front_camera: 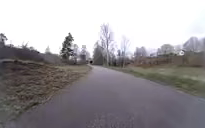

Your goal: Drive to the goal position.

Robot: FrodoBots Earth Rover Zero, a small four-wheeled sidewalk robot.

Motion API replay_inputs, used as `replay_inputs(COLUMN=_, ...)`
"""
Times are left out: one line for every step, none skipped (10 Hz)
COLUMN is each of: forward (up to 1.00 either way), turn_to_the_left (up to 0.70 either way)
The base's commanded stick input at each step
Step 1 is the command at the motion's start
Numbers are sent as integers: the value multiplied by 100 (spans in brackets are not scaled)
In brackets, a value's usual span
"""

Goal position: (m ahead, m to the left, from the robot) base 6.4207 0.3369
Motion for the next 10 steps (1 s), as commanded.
replay_inputs(forward=70, turn_to_the_left=0)
replay_inputs(forward=70, turn_to_the_left=0)
replay_inputs(forward=70, turn_to_the_left=0)
replay_inputs(forward=70, turn_to_the_left=0)
replay_inputs(forward=70, turn_to_the_left=0)
replay_inputs(forward=70, turn_to_the_left=0)
replay_inputs(forward=70, turn_to_the_left=0)
replay_inputs(forward=70, turn_to_the_left=0)
replay_inputs(forward=70, turn_to_the_left=27)
replay_inputs(forward=70, turn_to_the_left=27)
